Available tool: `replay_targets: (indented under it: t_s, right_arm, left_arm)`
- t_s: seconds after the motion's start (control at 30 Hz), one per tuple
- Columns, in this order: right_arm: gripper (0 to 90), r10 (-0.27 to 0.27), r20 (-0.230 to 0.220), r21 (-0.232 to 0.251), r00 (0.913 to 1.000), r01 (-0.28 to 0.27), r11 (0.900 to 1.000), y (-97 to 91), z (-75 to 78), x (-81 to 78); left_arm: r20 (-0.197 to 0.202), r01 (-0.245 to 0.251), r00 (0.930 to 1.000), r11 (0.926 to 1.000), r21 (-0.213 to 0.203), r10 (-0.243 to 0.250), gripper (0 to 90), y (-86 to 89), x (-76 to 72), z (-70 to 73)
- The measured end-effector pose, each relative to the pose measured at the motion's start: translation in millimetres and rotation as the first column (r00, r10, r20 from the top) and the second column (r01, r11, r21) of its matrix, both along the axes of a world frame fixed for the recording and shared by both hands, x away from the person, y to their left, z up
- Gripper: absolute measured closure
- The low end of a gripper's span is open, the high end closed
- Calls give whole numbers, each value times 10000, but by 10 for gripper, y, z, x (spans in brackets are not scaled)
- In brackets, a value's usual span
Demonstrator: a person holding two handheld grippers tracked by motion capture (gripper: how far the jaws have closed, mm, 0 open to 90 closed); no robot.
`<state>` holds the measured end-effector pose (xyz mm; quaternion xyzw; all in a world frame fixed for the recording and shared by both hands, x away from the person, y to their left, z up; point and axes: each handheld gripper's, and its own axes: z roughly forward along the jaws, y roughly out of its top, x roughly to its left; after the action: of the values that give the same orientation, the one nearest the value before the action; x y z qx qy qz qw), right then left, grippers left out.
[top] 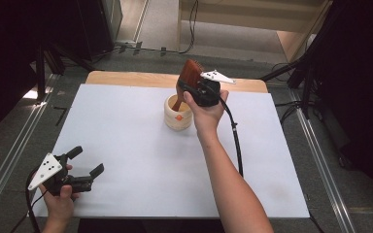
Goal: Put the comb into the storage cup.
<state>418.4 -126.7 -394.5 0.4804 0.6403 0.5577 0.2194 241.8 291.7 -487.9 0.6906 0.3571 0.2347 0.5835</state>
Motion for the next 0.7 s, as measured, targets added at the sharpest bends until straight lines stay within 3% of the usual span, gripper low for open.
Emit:
replay_targets:
  t_s: [0.7]
  right_arm:
    - [500, -103, -430, 244, 9990, 113, 9996, 6, -213, 50]
  left_arm:
    - [-8, 5, 10000, 10000, -1, -5, 0, 4, 3, 0]
